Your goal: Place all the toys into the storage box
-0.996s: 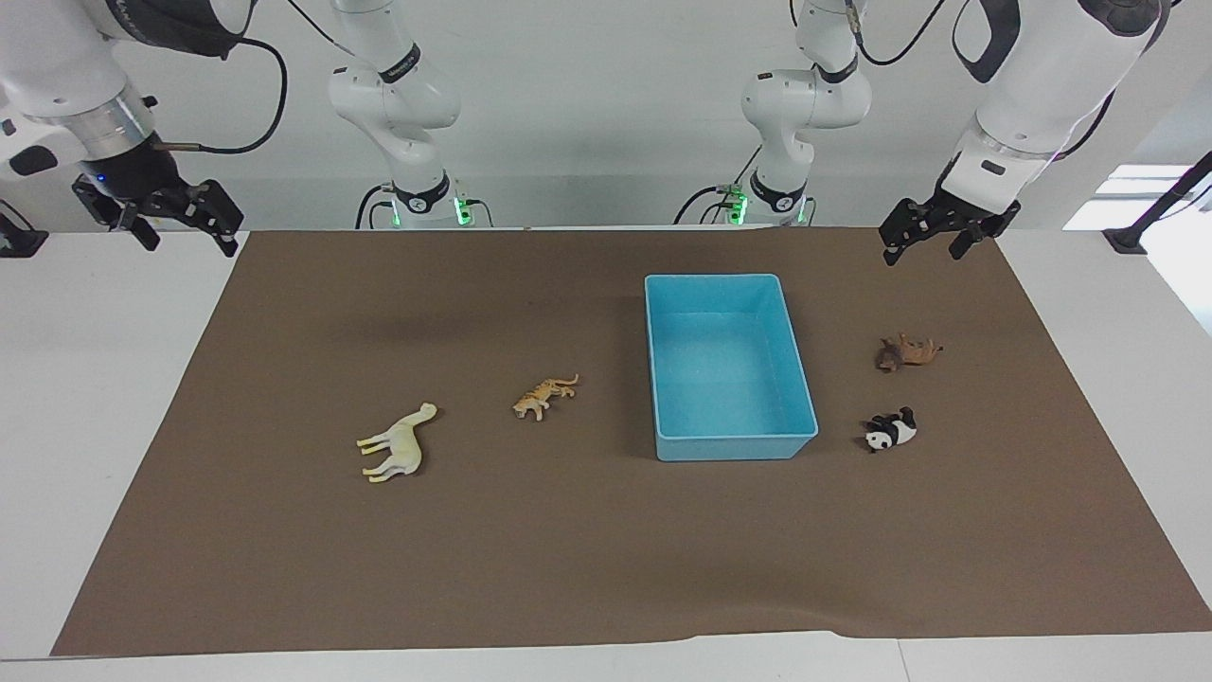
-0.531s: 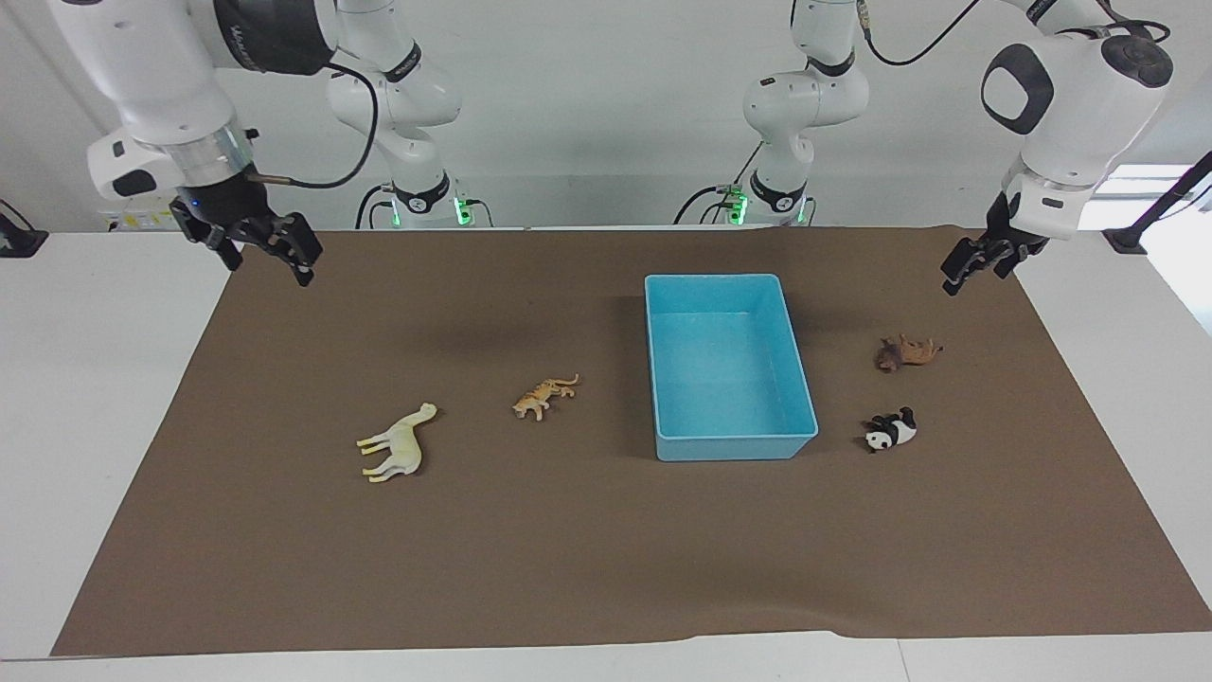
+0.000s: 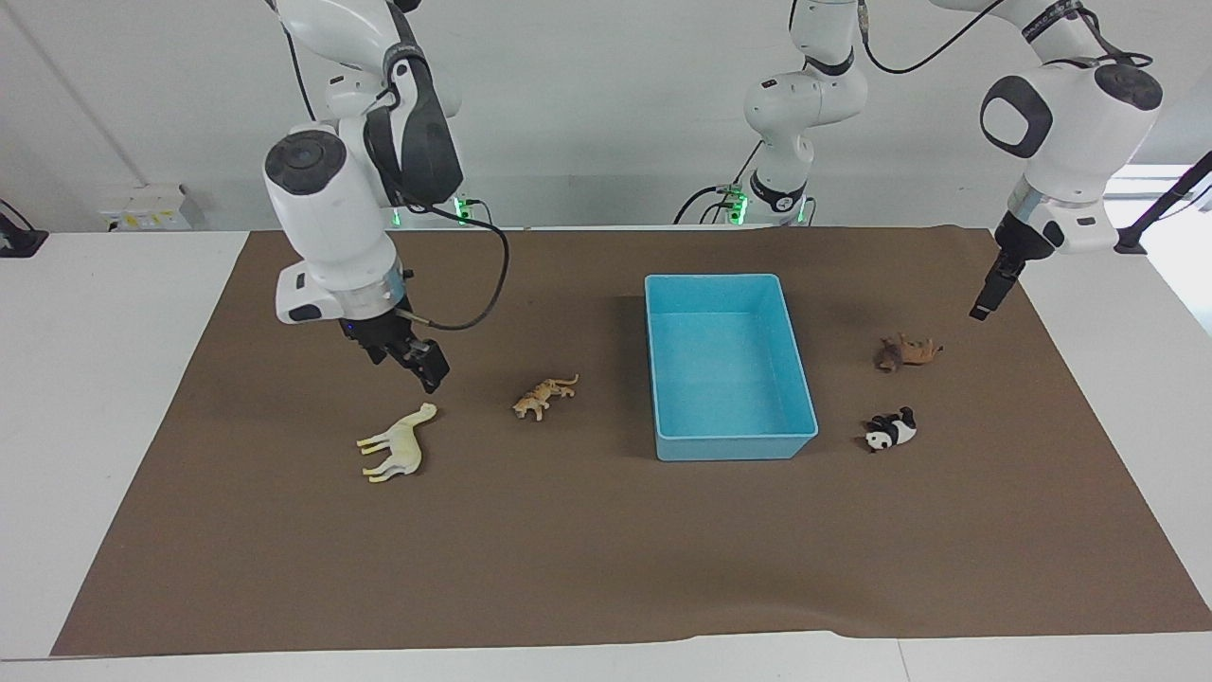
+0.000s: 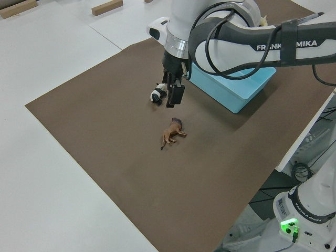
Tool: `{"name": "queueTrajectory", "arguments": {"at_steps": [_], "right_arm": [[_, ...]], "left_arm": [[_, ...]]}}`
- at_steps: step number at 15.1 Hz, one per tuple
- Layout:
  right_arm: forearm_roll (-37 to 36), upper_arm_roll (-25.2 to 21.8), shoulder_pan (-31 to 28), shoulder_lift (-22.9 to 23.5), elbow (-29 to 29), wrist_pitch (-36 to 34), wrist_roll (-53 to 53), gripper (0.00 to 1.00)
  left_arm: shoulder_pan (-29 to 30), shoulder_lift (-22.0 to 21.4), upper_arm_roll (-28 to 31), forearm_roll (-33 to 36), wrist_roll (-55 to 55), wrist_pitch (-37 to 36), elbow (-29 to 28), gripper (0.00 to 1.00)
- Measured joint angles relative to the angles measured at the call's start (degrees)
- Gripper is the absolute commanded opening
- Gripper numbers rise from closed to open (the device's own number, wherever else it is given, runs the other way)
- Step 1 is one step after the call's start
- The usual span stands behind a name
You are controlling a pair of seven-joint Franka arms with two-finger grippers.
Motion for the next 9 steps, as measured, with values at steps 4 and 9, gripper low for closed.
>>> {"name": "queueTrajectory", "arguments": {"at_steps": [4, 9], "right_arm": [[2.8, 0.0, 4.4, 2.9, 0.0, 4.9, 11.8, 1.00], [2.6, 0.0, 11.1, 6.6, 0.0, 8.1, 23.8, 1.00]], "left_arm": [[-0.2, 1.5, -0.4, 0.0, -9.4, 6.7, -5.4, 1.00], [0.0, 2.5, -0.2, 0.0, -15.0, 15.5, -12.9, 1.00]]}}
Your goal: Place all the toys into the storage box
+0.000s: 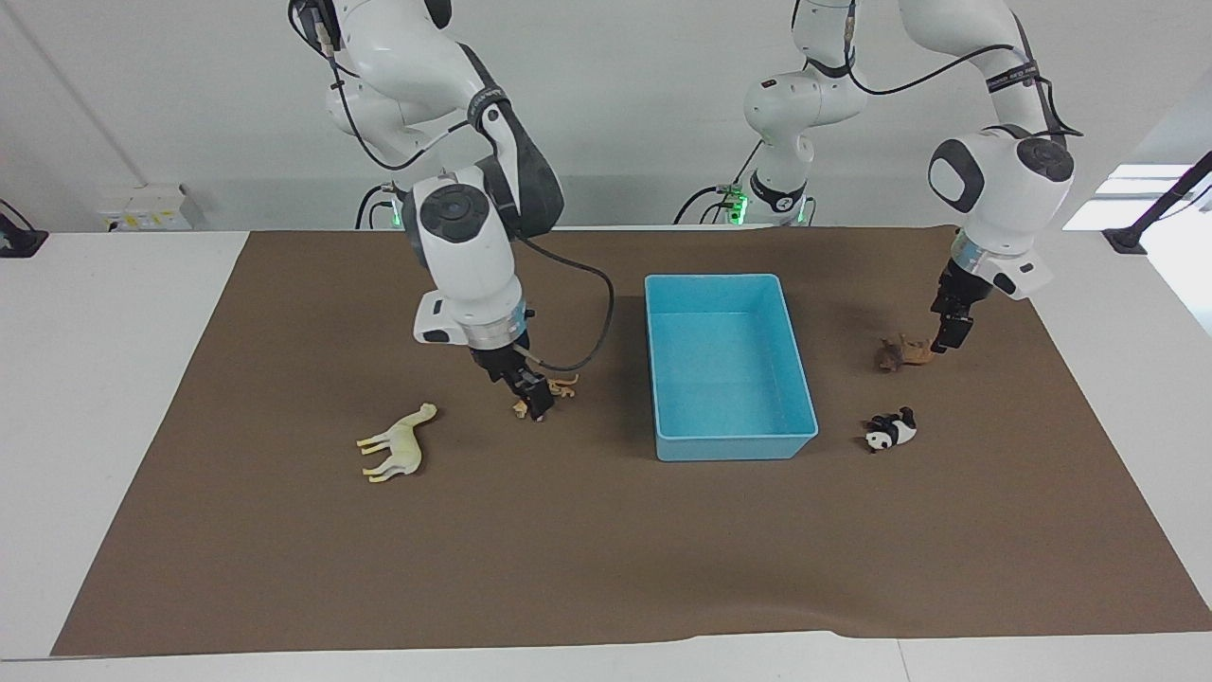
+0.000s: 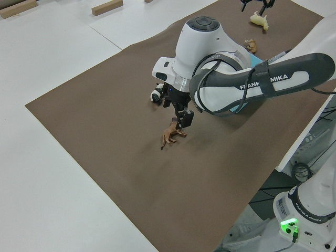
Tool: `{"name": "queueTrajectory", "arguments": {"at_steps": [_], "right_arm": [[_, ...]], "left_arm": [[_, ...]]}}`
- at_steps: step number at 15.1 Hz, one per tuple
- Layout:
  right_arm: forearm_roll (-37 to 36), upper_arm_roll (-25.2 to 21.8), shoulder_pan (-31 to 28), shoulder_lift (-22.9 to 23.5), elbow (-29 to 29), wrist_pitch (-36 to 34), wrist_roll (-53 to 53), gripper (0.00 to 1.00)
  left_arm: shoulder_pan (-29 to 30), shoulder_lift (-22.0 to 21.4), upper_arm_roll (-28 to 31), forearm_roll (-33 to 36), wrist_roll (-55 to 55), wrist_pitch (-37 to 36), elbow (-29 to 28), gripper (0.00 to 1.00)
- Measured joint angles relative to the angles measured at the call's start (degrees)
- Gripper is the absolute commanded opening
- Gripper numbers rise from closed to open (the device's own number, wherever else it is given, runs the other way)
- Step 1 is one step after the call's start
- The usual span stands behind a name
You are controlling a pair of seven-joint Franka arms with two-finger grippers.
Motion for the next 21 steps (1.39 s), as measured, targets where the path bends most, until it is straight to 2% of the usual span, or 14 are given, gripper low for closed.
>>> {"name": "queueTrajectory", "arguments": {"at_steps": [5, 9, 16, 18, 21], "right_arm": [[-2.5, 0.0, 2.8, 5.1, -1.8, 5.7, 4.6, 1.00], [-4.4, -0.1, 3.1, 4.8, -7.7, 8.9, 4.9, 1.00], [-4.4, -0.2, 3.1, 3.4, -9.1, 8.7, 5.0, 1.00], [-4.4, -0.2, 3.1, 3.3, -9.7, 9.4, 5.3, 1.00], [-4.5, -0.2, 3.1, 2.9, -13.0, 14.0, 7.2, 1.00]], "left_arm": [[0.1, 3.7, 0.3, 0.0, -2.1, 5.6, -1.5, 1.00], [0.1, 5.0, 0.3, 0.0, -3.8, 9.9, -2.7, 1.00], [0.1, 5.9, 0.3, 0.0, -6.4, 14.0, -4.4, 0.99], [0.1, 6.0, 0.2, 0.0, -7.2, 14.0, -4.4, 0.91], [0.1, 6.7, 0.2, 0.0, -7.7, 14.5, -4.5, 0.82]]}}
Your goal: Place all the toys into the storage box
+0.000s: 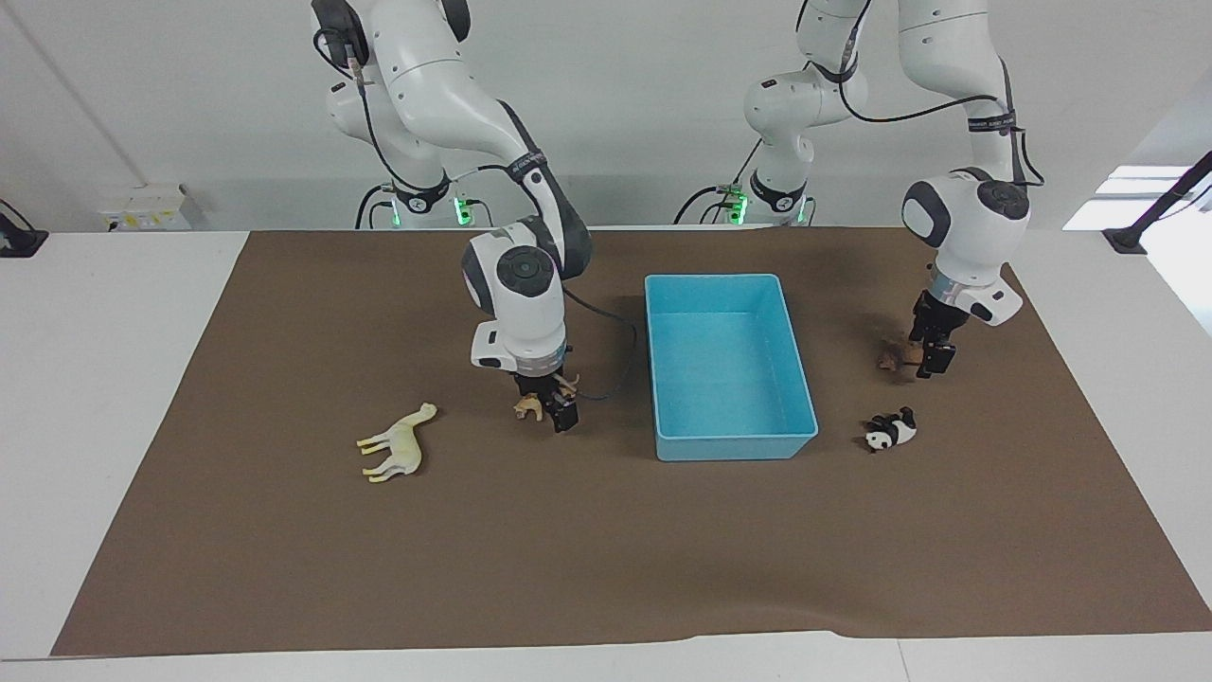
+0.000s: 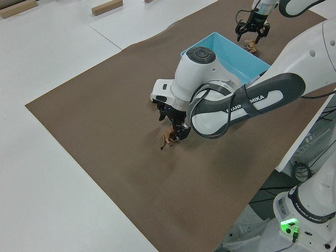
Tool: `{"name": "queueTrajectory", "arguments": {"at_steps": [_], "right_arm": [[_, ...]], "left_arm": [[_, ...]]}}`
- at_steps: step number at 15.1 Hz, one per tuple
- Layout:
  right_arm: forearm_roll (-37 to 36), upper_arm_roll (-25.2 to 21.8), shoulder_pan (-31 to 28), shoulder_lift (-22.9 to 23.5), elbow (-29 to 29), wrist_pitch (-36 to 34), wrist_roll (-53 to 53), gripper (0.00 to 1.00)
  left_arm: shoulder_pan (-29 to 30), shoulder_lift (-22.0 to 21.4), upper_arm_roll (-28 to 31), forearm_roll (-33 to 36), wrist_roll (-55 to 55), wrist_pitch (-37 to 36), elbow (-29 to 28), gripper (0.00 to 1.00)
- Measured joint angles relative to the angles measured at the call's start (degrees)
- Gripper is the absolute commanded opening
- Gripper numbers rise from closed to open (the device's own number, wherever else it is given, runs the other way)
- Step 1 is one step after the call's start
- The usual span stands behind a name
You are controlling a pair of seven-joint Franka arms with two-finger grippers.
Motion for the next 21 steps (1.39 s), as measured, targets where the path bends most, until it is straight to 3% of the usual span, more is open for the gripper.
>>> {"name": "queueTrajectory", "arguments": {"at_steps": [1, 3, 4, 6, 7, 9, 14, 18, 21], "right_arm": [[0.0, 0.0, 0.0, -0.3, -1.0, 0.9, 0.1, 0.98], [0.0, -0.1, 0.0, -0.8, -1.9, 1.3, 0.1, 0.32], [0.0, -0.1, 0.0, -0.9, -2.0, 1.3, 0.2, 0.16], [0.0, -0.1, 0.0, -1.2, -2.2, 1.3, 1.0, 0.11], [0.0, -0.1, 0.1, -1.3, -2.2, 1.3, 1.6, 0.00], [0.0, 0.0, 0.2, -1.8, -2.6, 1.3, 2.3, 0.00], [0.0, 0.0, 1.0, -1.8, -2.8, 1.7, 2.5, 0.00], [-0.1, -0.1, 1.0, -1.8, -2.2, 0.9, 2.5, 0.00], [-1.4, -0.5, 0.4, -2.0, 2.5, -6.0, 1.4, 0.00]], "left_arm": [[0.0, 0.2, 0.0, 0.0, -0.1, 0.5, 0.0, 0.74], [0.0, 0.5, 0.0, 0.0, -0.2, 0.8, 0.0, 0.57], [0.0, 0.5, 0.0, 0.0, -0.2, 0.9, 0.0, 0.47], [0.0, 0.4, 0.2, 0.0, -0.2, 0.9, 0.0, 0.36], [0.0, 0.4, 0.2, 0.0, -0.2, 1.1, 0.1, 0.32], [0.0, 0.4, 0.2, 0.0, -0.2, 1.2, 0.1, 0.21], [0.1, 0.4, 0.2, 0.0, -0.2, -0.3, 2.1, 0.21], [-1.0, 0.0, -0.8, -0.3, -0.2, -20.3, 16.9, 0.21], [-6.9, -0.6, -1.4, -4.6, -1.2, -31.5, 27.5, 0.21]]}}
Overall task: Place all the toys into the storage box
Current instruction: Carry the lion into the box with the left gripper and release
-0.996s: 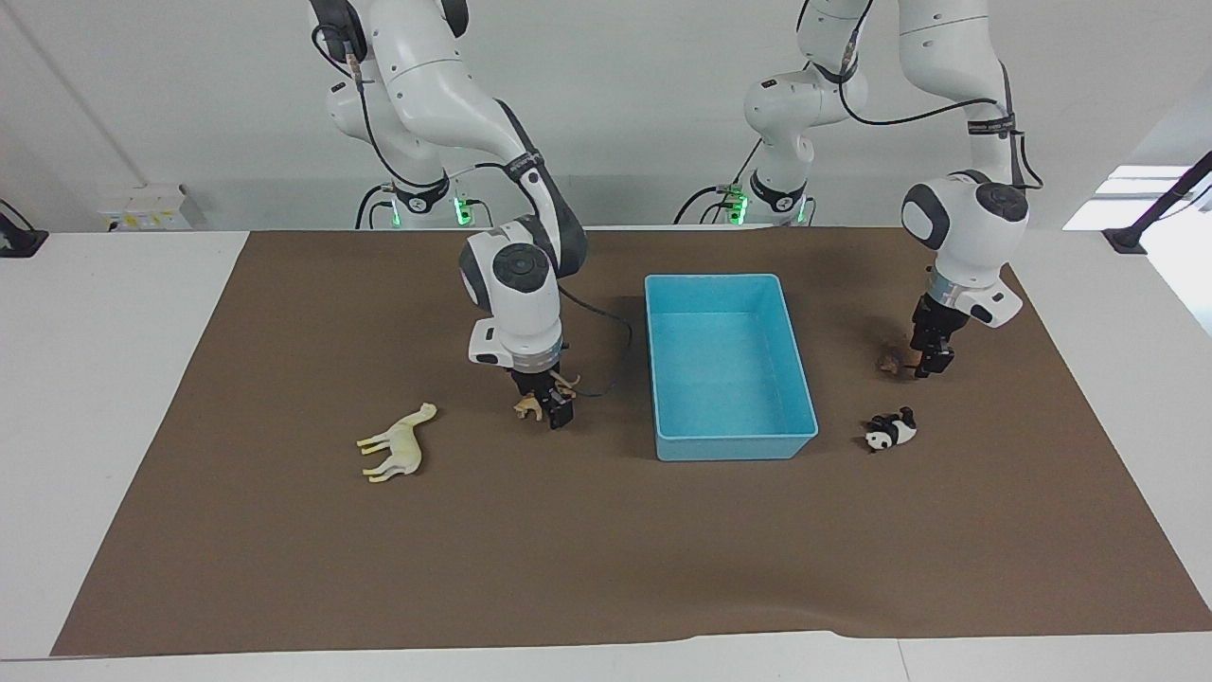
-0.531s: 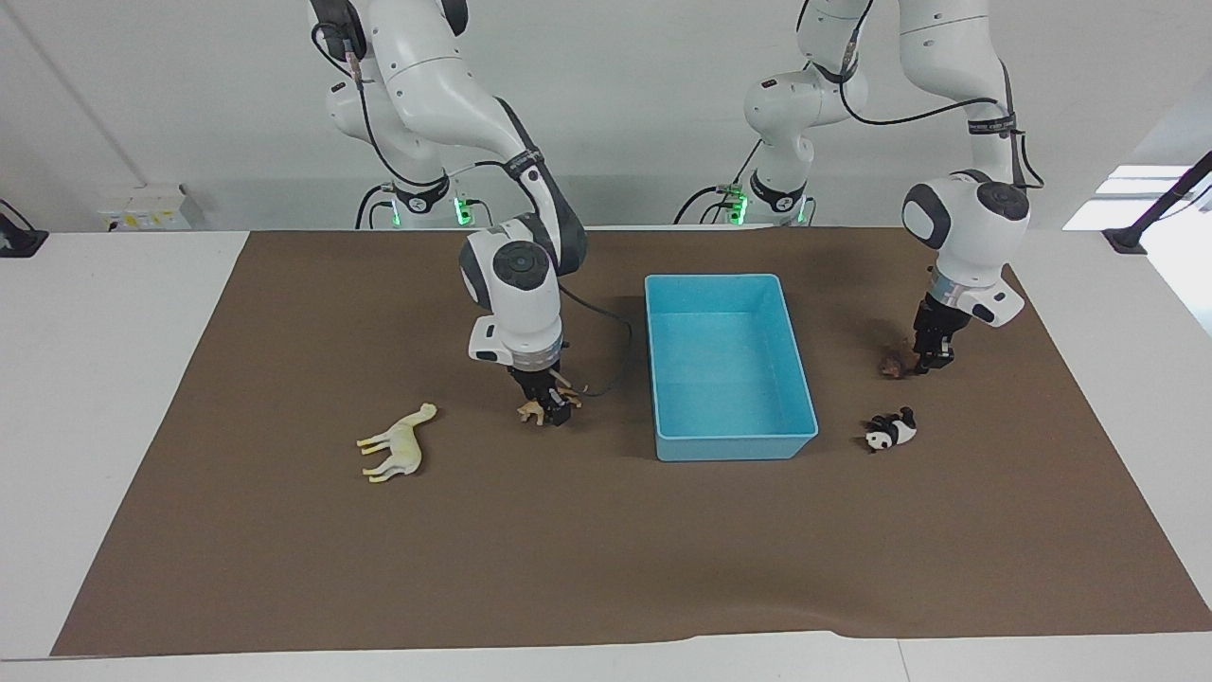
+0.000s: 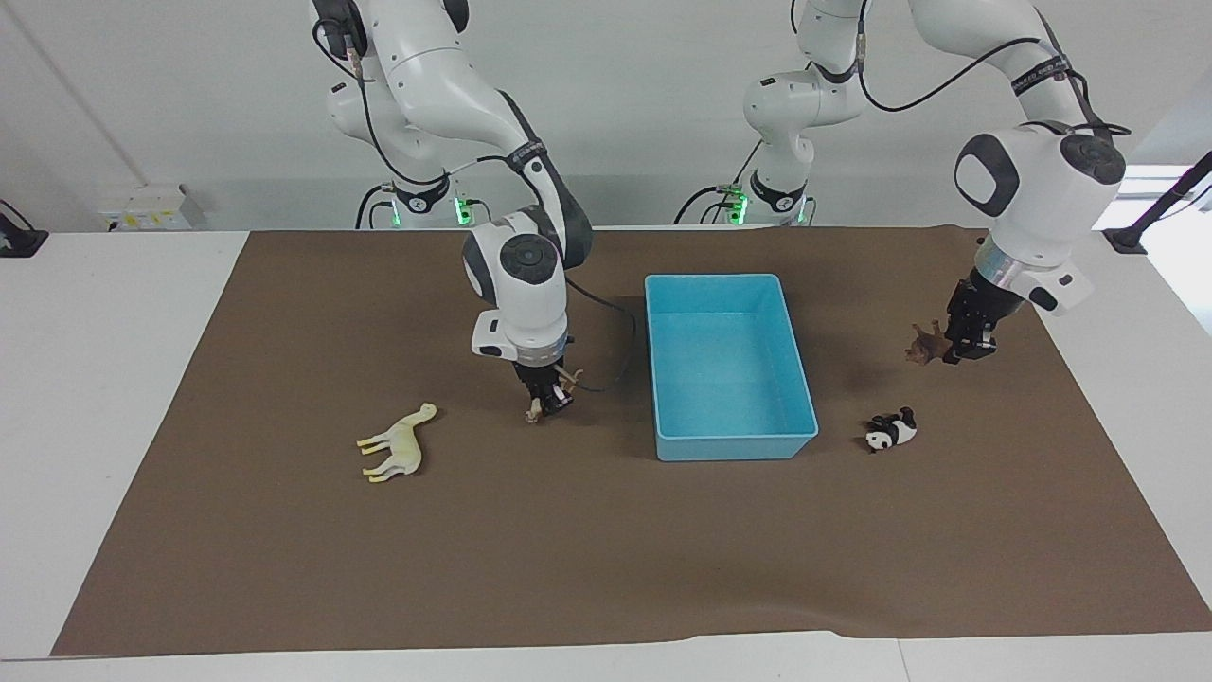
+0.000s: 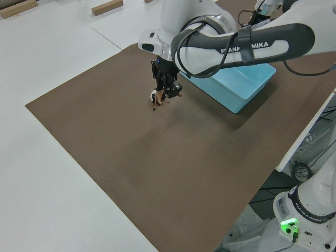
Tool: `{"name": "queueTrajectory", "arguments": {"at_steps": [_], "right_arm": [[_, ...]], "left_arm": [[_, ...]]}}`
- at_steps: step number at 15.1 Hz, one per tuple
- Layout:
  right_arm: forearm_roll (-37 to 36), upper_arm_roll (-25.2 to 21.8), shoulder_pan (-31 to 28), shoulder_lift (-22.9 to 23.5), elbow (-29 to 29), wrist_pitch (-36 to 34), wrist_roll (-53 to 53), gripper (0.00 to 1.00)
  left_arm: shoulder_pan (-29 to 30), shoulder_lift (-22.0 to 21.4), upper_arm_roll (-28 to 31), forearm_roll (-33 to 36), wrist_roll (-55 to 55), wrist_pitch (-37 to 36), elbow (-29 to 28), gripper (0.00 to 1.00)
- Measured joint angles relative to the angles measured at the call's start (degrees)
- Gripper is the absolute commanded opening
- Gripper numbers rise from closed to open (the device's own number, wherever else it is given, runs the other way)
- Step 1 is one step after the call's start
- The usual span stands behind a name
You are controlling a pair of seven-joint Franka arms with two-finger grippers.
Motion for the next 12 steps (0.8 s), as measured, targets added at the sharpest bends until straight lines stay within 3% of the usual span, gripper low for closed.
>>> {"name": "queueTrajectory", "arguments": {"at_steps": [4, 5, 6, 7, 8, 12], "right_arm": [[-0.4, -0.6, -3.2, -2.4, 5.4, -5.9, -7.0, 0.00], [-0.5, -0.6, -4.5, -3.5, 5.8, -6.8, -9.7, 0.00], [-0.5, -0.6, -5.8, -4.6, 6.1, -7.9, -12.6, 0.00], [-0.5, -0.6, -7.1, -5.6, 6.4, -9.2, -15.6, 0.00], [-0.5, -0.7, -8.1, -6.4, 6.8, -10.7, -18.2, 0.00], [-0.5, -0.7, -9.8, -7.6, 8.8, -13.9, -22.5, 0.00]], "left_arm": [[-11.7, -0.1, -0.8, -1.8, -10.6, -2.0, 4.7, 0.22], [-15.2, 0.1, -0.9, -1.8, -13.0, -0.9, 4.6, 0.28], [-18.2, 0.1, -1.0, -1.8, -14.2, -0.1, 4.2, 0.58], [-20.4, 0.1, -1.1, -1.8, -14.6, 0.4, 3.2, 0.95], [-22.0, -0.1, -1.1, -1.8, -14.6, 0.9, 1.9, 1.00], [-23.5, -1.3, -0.7, -1.8, -14.6, 2.3, -1.7, 1.00]]}}
